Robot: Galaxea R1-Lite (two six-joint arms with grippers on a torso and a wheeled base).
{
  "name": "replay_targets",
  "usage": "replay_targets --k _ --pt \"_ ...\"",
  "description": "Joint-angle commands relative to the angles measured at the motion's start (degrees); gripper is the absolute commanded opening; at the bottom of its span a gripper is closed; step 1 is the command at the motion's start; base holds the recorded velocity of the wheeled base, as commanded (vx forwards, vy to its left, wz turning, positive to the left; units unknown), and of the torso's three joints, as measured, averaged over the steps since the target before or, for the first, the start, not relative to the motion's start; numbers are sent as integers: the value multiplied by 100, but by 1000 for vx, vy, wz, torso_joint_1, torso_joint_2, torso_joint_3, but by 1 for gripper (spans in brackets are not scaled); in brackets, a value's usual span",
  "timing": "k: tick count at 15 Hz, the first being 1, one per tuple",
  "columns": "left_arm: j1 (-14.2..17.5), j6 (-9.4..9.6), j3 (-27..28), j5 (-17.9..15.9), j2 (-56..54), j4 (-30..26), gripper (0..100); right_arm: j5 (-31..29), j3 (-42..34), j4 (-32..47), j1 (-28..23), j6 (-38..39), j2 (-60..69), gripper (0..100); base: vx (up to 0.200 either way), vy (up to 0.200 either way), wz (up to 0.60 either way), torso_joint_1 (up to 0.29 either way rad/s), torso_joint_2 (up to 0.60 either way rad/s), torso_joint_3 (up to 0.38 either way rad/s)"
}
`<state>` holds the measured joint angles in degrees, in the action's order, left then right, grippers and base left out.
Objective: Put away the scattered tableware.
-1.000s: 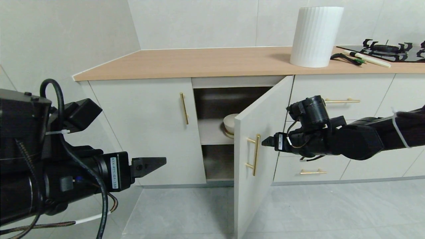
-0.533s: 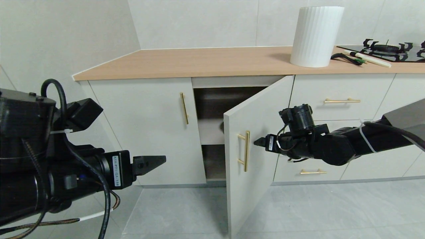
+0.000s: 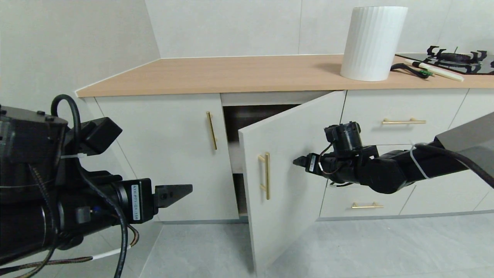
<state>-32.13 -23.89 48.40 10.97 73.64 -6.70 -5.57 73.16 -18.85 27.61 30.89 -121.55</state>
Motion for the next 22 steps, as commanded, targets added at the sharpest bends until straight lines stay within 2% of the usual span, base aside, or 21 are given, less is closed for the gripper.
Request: replay_targets --k 1,4,9,15,22 --pt "-3 -10 3 1 27 3 100 -5 -3 -67 7 49 -62 100 200 0 0 17 -2 -7" --pt "-3 -10 12 1 27 11 100 3 146 -93 16 391 -79 100 0 0 0 0 0 0" --pt "-3 -10 12 10 36 11 100 -41 814 -93 7 1341 -369 100 0 0 0 0 0 0" --pt "-3 -10 12 1 27 11 100 -700 1482 -93 -37 1560 -923 100 0 0 0 0 0 0" --pt "-3 -19 12 1 27 11 100 -1174 1922 -84 -151 1604 -1292 100 0 0 0 0 0 0"
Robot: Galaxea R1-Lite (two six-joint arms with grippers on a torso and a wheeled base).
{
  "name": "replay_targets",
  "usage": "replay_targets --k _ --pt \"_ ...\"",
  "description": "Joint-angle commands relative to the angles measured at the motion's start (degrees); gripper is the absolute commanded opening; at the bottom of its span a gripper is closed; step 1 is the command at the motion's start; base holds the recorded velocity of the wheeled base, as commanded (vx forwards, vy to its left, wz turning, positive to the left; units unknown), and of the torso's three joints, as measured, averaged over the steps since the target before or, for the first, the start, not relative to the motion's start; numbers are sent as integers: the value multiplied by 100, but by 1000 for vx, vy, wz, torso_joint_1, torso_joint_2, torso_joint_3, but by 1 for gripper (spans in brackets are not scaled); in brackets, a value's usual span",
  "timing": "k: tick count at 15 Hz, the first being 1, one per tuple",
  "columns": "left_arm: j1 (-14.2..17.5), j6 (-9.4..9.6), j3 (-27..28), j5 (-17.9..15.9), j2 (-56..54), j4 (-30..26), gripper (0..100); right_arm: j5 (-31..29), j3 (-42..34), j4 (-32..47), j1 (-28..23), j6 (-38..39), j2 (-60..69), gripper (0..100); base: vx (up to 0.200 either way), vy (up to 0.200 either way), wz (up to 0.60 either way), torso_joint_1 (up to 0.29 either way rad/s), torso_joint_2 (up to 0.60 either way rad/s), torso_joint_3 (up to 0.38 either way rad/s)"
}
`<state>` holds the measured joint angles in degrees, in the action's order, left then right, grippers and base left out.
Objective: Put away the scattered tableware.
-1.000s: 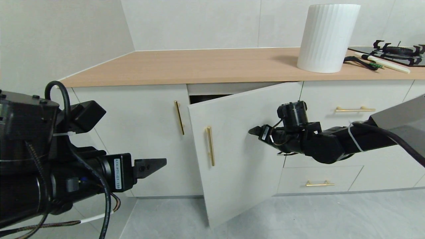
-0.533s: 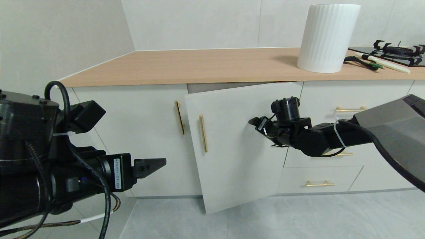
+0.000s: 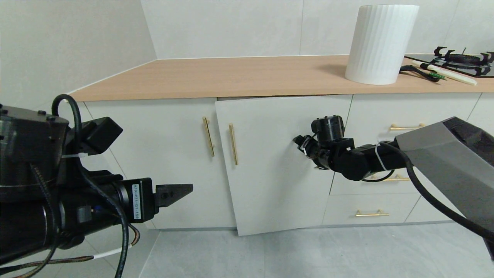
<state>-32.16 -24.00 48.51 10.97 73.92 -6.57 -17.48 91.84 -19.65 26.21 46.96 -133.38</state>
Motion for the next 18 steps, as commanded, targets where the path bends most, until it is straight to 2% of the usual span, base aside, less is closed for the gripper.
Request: replay_targets --k 1,15,18 --pt "-1 1 1 1 -1 -2 100 -80 167 5 -46 -2 -189 100 0 0 0 0 0 0" --pt "-1 1 1 1 -1 -2 100 -344 431 32 -142 -11 -382 100 0 0 0 0 0 0" --pt "-1 -8 1 1 -1 -2 100 -142 -9 32 -99 6 -39 100 0 0 0 0 0 0"
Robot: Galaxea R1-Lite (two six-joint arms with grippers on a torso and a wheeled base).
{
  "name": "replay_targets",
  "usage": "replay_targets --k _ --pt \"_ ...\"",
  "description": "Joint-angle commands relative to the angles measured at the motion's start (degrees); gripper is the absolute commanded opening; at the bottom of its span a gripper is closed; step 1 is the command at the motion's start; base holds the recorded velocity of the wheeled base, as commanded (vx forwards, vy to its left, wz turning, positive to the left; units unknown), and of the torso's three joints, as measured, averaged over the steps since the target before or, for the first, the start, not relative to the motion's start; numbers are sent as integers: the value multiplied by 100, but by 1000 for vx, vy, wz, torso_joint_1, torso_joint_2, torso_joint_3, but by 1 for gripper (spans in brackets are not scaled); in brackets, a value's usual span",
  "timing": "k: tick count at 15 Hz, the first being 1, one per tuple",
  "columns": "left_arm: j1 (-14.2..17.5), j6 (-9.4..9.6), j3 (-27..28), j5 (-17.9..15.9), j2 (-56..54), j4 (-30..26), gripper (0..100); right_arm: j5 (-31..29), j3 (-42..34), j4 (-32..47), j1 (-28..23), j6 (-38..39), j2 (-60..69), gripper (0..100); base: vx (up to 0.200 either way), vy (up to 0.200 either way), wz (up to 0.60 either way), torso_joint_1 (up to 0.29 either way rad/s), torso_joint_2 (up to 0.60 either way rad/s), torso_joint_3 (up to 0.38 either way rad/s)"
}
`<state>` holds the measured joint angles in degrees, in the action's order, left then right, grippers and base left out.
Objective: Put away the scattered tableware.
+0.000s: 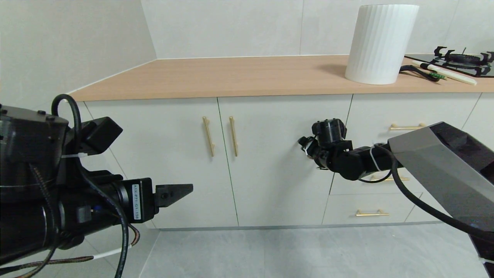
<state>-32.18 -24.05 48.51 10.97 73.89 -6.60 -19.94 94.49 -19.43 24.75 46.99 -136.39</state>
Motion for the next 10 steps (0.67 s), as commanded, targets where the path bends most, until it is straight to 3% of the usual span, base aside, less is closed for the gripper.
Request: replay_targets --k 1,3,4,5,7,10 --pt "2 -3 1 1 12 0 100 281 -467 -8 74 3 411 100 0 0 0 0 0 0" --pt "2 -3 1 1 3 0 100 1441 -1662 -34 162 -24 1369 100 0 0 0 0 0 0" --pt "2 -3 1 1 3 0 100 1731 -1969 -43 162 -41 1607 100 0 0 0 0 0 0" --pt "2 -3 1 1 3 0 100 2592 -2717 -333 153 -393 2178 100 0 0 0 0 0 0" --pt "2 -12 1 1 -15 9 100 2988 -3446 -1098 136 -894 2591 100 0 0 0 0 0 0" --pt "160 -3 -25 81 -314 0 100 2908 -4606 -1713 162 -1773 3698 100 0 0 0 0 0 0"
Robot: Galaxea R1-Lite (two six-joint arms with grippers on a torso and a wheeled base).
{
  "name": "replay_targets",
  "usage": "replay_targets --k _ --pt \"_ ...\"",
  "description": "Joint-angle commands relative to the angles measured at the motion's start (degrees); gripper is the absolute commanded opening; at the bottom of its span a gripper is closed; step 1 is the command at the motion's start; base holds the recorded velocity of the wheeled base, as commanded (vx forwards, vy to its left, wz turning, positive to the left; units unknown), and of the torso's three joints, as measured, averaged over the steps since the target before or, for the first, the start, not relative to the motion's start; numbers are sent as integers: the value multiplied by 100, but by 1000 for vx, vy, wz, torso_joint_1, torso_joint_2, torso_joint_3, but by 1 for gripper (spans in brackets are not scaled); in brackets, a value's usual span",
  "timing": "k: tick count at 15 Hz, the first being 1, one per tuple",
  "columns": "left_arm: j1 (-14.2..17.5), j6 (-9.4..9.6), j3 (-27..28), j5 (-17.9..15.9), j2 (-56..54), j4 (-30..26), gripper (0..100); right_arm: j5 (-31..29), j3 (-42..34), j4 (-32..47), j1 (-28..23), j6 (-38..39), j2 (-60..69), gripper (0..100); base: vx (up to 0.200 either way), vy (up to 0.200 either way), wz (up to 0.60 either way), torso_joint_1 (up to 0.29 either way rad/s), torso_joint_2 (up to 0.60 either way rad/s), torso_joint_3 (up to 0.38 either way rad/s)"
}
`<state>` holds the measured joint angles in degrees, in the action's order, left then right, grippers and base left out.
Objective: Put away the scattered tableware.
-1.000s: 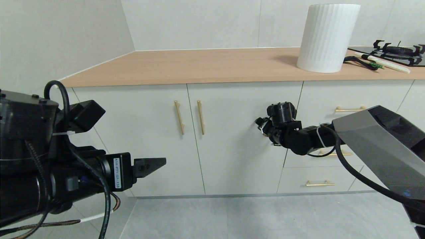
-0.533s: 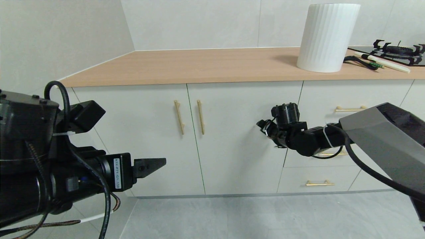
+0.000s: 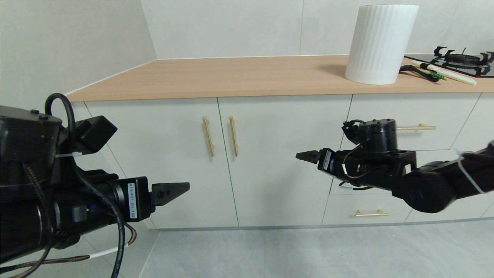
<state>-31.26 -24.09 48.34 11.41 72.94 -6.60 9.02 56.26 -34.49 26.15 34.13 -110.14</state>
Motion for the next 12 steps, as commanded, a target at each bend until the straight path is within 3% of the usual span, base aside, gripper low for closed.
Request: replay_targets --k 1,5,6,8,9,10,12 --pt "129 9 -8 63 -368 0 100 -6 -1038 -208 22 -715 1443 100 0 0 0 0 0 0" --pt "296 115 -290 160 -1466 -8 100 -559 -1987 -155 -224 -1040 3570 100 0 0 0 0 0 0" --pt "454 449 -632 336 -2126 -17 100 -814 -2453 -146 -426 -1286 4484 100 0 0 0 0 0 0" --pt "717 967 -1089 371 -3110 -35 100 -841 -3130 65 -787 -1963 5873 100 0 0 0 0 0 0" --pt "841 1196 -1274 371 -3620 -52 100 -841 -3244 592 -971 -2262 6628 100 0 0 0 0 0 0" --pt "902 1275 -1336 371 -3822 -70 100 -841 -3235 909 -1059 -2332 6971 100 0 0 0 0 0 0" --pt "1280 1565 -1476 371 -4877 -509 100 -849 -2796 2921 -1235 -2631 8659 100 0 0 0 0 0 0"
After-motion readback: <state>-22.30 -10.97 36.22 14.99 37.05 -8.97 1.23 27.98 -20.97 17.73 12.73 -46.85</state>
